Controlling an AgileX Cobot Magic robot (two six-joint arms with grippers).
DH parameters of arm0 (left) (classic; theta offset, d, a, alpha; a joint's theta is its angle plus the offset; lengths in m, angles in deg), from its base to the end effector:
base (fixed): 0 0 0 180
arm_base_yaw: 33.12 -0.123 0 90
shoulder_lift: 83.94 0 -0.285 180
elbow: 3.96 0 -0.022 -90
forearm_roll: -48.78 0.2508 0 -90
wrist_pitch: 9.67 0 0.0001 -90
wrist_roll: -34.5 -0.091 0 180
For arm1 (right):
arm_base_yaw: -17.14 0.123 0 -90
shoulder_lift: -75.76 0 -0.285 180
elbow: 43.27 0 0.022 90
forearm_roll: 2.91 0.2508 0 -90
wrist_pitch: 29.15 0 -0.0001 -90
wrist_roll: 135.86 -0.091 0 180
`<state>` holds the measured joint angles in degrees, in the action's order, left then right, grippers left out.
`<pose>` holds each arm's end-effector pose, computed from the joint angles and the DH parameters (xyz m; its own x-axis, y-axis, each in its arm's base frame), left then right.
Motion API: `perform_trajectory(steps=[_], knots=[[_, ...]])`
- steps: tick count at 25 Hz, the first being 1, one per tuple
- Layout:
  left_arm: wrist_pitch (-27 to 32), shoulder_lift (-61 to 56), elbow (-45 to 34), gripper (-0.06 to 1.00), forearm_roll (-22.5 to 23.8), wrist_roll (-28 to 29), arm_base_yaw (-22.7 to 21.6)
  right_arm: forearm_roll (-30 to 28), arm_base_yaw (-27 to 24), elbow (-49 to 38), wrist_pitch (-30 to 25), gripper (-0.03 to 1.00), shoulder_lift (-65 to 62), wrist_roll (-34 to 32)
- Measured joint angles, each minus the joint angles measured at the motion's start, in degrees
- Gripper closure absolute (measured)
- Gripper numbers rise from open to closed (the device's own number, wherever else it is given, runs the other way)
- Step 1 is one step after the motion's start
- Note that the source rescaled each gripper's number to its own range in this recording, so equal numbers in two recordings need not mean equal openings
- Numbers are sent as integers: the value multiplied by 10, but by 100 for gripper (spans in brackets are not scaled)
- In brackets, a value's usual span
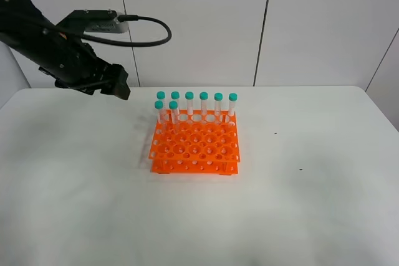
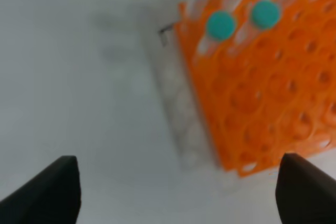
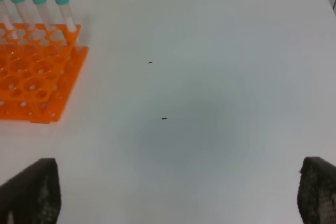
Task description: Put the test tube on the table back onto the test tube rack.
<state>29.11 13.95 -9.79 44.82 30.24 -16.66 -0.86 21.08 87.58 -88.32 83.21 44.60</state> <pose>0.3281 -0.1011 0.2951 -0.7537 0.2440 -0.6103 0.3238 0.9459 -0.0218 -0.0036 0.0026 0.2768 -0.4344 -0.0196 -0.9005 -0.0918 0.9955 0.0226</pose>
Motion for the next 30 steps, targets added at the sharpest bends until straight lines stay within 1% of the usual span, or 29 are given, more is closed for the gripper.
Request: perform_trajectory(steps=[2,4,10,13,18,23,26,30], knots=[[60,22,29,-6,0,-2,-20,0,0,0,0,-3,0,0],[98,40,43,-5,0,-2,-41,0,0,0,0,-3,0,0],[170,48,48,-4,2,-1,-126,0,0,0,0,-3,0,0],[213,48,49,-4,4,0,-152,0,0,0,0,-3,0,0],[281,48,49,-4,4,4,-156,0,0,0,0,-3,0,0],[284,33,35,-4,4,10,-156,0,0,0,0,-3,0,0],[284,-17,-6,-4,4,12,-156,0,0,0,0,-3,0,0],[284,-124,-100,-4,5,14,-156,0,0,0,0,-3,0,0]])
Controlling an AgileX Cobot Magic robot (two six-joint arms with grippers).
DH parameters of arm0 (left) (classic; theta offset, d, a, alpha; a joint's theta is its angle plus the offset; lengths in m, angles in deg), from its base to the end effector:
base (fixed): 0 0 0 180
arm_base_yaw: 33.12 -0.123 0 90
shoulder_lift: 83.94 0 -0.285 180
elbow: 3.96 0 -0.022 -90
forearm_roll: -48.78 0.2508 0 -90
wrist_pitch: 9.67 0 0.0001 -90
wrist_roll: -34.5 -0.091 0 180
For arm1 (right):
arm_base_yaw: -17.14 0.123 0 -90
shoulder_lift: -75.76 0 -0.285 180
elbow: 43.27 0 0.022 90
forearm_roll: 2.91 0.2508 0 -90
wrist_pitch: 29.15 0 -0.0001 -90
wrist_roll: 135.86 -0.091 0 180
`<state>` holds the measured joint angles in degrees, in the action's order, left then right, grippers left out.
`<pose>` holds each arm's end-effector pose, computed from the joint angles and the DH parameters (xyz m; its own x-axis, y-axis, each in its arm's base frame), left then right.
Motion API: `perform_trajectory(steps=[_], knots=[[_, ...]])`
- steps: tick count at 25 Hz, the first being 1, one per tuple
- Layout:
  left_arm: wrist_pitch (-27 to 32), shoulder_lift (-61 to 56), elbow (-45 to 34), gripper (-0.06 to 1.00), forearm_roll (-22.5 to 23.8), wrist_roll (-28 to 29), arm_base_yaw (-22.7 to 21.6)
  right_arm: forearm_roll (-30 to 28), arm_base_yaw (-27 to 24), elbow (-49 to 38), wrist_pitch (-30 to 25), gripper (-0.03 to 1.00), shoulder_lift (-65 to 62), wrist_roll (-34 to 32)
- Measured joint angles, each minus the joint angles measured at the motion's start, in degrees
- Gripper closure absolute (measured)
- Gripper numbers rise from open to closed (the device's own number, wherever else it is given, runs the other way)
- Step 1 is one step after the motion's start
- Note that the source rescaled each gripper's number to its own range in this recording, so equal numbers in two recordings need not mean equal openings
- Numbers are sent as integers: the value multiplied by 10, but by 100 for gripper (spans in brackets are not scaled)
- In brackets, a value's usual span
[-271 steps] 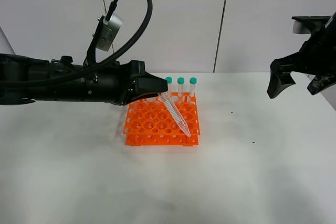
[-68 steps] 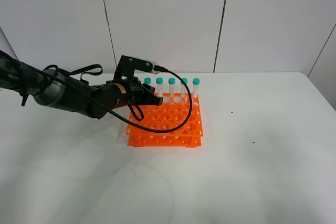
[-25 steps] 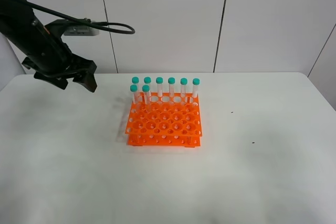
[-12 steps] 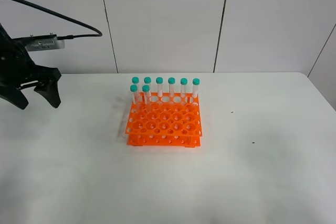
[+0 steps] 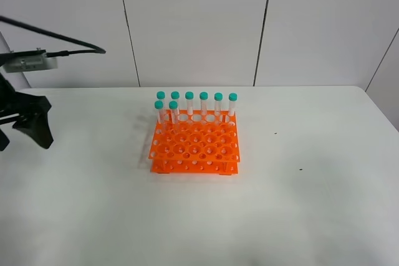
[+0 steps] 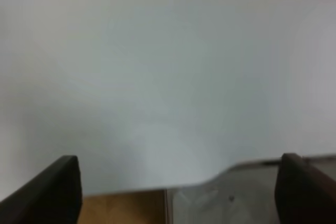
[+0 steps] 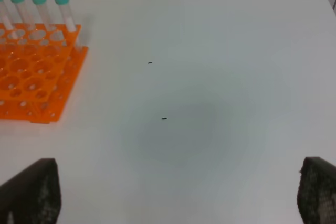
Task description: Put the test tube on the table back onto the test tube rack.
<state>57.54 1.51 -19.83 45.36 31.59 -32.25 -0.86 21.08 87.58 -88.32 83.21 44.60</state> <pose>0.2456 -0.0087 0.2904 -0.9787 0.0425 -0.2009 0.0532 0.9974 -0.0484 -0.0036 0.0026 0.2768 -0.4344 -0.0196 -0.9005 -0.0918 0.9955 0.0226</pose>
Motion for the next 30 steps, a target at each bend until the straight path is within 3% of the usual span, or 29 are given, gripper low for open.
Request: perform_trajectory(steps=[9,15,21,30], knots=[[-1,-313,-221,-4,1,0,0,0,0,0,0,-3,0,0],[-52,-509,-315,-4,15,0,0,0,0,0,0,-3,0,0],[-67,-627,-331,-4,34,12,0,0,0,0,0,-3,0,0],[-68,-689,-331,-4,40,16,0,0,0,0,0,-3,0,0]])
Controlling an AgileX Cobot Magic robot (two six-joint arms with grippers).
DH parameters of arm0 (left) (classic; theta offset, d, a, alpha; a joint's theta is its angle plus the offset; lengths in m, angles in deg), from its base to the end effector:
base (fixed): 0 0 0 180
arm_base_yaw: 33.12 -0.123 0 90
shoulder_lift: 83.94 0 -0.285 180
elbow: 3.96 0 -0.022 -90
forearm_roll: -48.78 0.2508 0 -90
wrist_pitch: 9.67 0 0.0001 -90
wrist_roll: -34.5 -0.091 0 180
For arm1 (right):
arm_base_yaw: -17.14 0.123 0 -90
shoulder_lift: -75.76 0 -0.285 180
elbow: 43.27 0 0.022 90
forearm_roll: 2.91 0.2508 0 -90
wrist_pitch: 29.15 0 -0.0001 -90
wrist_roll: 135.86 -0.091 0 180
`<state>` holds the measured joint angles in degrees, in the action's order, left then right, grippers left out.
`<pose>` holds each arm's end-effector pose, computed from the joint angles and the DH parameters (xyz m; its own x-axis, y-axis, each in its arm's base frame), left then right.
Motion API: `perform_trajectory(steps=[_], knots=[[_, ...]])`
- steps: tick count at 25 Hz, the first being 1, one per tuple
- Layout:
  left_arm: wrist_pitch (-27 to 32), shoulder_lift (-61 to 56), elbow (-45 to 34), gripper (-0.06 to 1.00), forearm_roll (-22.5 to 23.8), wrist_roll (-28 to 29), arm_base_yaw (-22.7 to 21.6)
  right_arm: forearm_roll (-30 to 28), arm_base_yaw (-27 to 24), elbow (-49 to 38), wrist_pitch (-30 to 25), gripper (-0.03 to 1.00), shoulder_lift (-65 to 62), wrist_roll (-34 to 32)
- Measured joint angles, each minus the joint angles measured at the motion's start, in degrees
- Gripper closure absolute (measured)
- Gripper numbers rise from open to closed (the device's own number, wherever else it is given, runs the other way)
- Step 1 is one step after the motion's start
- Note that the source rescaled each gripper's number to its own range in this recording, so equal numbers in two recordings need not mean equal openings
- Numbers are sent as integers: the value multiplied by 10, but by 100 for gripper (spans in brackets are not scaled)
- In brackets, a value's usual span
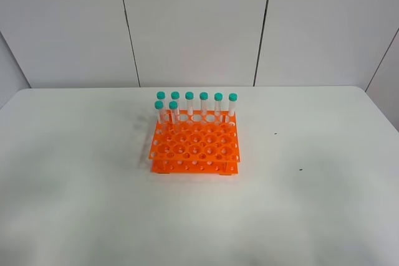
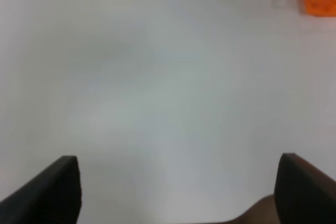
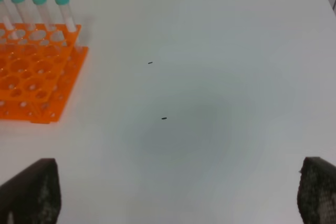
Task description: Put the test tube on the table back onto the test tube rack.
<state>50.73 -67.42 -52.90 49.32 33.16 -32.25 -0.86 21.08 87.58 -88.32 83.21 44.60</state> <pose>0.0195 0.0005 0.2748 -0.5853 0.0369 -0.8100 0.0250 0.9993 0.0275 -0.0036 0.0026 0.2768 -0.4344 -0.0196 -0.9005 -0.0918 0.9955 0.0226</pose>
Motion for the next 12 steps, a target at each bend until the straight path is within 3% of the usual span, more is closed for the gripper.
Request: perform_trajectory(steps=[12], knots=[[0,-90,0,-4,0,6,0,0,0,0,0,-3,0,0]])
